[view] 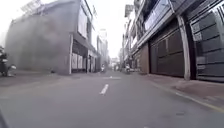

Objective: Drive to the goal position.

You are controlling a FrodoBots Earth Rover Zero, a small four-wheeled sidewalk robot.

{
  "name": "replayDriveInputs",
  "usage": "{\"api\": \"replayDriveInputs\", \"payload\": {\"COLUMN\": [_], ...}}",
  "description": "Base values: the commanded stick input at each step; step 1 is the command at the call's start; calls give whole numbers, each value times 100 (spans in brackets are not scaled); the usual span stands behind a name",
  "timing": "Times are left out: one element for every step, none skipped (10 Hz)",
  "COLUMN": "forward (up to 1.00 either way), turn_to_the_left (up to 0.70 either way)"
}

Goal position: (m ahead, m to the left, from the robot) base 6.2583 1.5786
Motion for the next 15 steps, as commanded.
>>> {"api": "replayDriveInputs", "payload": {"forward": [100,100,100,100,100,100,100,100,100,100,100,100,100,100,100], "turn_to_the_left": [0,0,0,0,0,0,0,0,-33,-40,-40,-40,-38,-28,-8]}}
